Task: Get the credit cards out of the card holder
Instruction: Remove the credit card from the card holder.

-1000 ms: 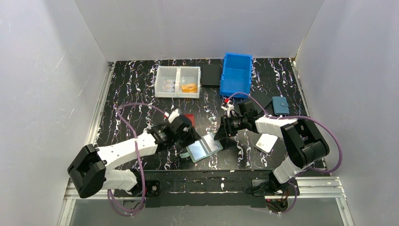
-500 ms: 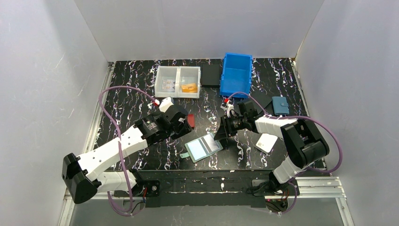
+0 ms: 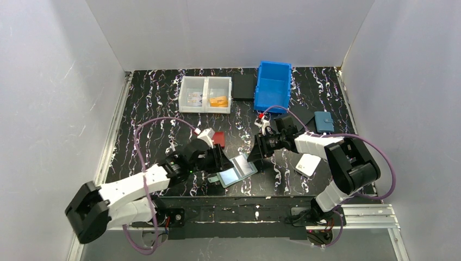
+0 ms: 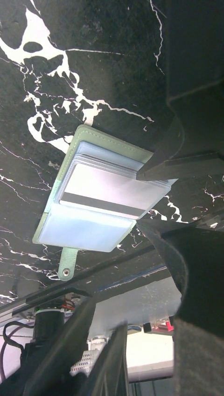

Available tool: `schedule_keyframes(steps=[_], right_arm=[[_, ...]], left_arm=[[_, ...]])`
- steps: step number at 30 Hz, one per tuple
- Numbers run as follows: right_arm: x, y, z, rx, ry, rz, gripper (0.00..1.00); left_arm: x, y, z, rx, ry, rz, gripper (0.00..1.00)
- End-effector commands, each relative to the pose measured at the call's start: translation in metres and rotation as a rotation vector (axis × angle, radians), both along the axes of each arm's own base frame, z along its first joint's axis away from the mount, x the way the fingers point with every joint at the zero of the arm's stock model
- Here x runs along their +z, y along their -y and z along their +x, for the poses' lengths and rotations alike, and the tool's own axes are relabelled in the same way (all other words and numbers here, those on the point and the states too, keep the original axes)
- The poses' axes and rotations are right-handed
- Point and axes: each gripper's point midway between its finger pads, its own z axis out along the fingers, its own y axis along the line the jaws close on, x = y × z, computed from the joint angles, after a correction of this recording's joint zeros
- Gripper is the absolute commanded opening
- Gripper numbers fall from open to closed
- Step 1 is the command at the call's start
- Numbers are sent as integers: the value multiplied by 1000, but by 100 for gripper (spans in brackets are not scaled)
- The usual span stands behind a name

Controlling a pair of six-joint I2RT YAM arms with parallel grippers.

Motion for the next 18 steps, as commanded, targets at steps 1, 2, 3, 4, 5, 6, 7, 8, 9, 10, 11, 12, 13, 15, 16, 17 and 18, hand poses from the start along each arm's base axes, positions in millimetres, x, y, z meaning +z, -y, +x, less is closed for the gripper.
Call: schedule_keyframes(steps=[1, 2, 3, 4, 5, 6, 7, 8, 9, 10, 11, 12, 13, 15, 16, 17, 18], right_arm=[[24, -6, 9, 47, 92, 38, 44], [26, -6, 10, 50, 105, 39, 44], [26, -5, 8, 54, 98, 32, 44], [28, -5, 8, 61, 108, 34, 44], [31, -5, 8, 68, 120, 38, 45], [34, -5, 9, 75, 135, 41, 45], [36, -4, 9, 85, 150, 45, 45], [38, -4, 9, 97, 165, 48, 45], [41, -3, 9, 109, 180, 51, 46], [43, -2, 8, 121, 195, 55, 46], [45, -2, 8, 135, 213, 59, 46], [47, -1, 8, 152, 233, 63, 47], [48, 0, 6, 171, 245, 66, 47], [51, 1, 3, 214, 275, 80, 48], [51, 1, 2, 226, 283, 84, 48], [51, 2, 1, 237, 290, 87, 48], [51, 2, 1, 242, 291, 89, 48]], left_arm=[[61, -32, 23, 62, 239, 53, 43], [71, -46, 26, 97, 281, 82, 47], [72, -58, 24, 114, 287, 115, 52], [79, -73, 24, 153, 315, 137, 59], [85, -89, 24, 193, 343, 156, 67], [91, -103, 24, 235, 368, 169, 75], [97, -116, 23, 271, 391, 179, 82], [102, -127, 22, 298, 409, 185, 85], [107, -137, 21, 325, 427, 192, 89], [112, -147, 19, 352, 445, 198, 92], [116, -155, 18, 370, 457, 209, 95], [117, -160, 18, 375, 463, 226, 95], [119, -163, 18, 378, 467, 241, 95], [120, -166, 19, 371, 471, 274, 96], [120, -164, 20, 363, 473, 279, 96], [121, -162, 22, 354, 475, 281, 96], [120, -158, 23, 339, 471, 281, 96]])
